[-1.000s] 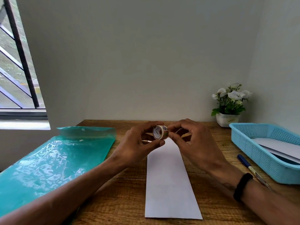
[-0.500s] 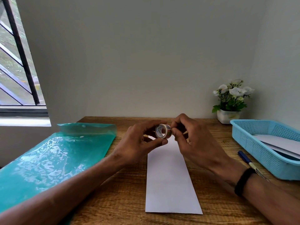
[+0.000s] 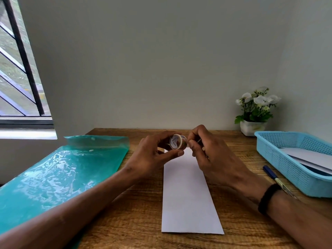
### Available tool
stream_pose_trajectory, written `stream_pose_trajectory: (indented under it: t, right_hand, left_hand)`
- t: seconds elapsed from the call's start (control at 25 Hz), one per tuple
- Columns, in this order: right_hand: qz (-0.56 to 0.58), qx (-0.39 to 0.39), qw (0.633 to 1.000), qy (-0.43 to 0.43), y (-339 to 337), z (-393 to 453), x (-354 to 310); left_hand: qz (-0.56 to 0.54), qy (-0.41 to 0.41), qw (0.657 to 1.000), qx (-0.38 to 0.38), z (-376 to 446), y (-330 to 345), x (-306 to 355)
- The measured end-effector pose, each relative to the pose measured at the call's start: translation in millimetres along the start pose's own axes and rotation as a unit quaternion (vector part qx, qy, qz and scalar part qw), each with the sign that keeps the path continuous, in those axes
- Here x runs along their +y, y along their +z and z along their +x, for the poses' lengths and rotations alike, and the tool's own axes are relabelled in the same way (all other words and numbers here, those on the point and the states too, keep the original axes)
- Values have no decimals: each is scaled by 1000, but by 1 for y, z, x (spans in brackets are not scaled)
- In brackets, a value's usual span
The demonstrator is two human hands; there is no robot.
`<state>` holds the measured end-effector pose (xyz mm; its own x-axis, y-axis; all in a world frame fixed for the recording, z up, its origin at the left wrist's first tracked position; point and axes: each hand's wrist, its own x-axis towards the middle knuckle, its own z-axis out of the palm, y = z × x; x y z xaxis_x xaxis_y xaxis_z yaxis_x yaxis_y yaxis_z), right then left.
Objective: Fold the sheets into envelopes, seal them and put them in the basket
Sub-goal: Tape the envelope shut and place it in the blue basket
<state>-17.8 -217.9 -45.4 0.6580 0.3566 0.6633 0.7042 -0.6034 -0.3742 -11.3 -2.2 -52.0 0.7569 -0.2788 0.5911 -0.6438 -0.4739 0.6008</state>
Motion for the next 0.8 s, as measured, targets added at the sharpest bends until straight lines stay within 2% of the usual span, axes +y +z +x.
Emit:
stream_pose_trajectory:
  t: [0.16,0.32,0.48,0.68,0.8]
  right_hand:
    - [15,50,999,13,-3,0,-2]
    - [8,56,998,-7,-2,-1,-1]
    - [28,66,997,11,1,-1,-3]
    - [107,70,988,90,1,1,-5]
    - [204,48,963,170,1,1,-8]
  left_hand:
    - [7,1,1000,0,1,-1,-2]
    - [29,9,1000,-9,0,-1,-2]
    - [56,12,998,-9,0,-2,-3]
    - [84,-31,996,15,2,-5,0]
    - [92,-45,994,21,4,-9,-1]
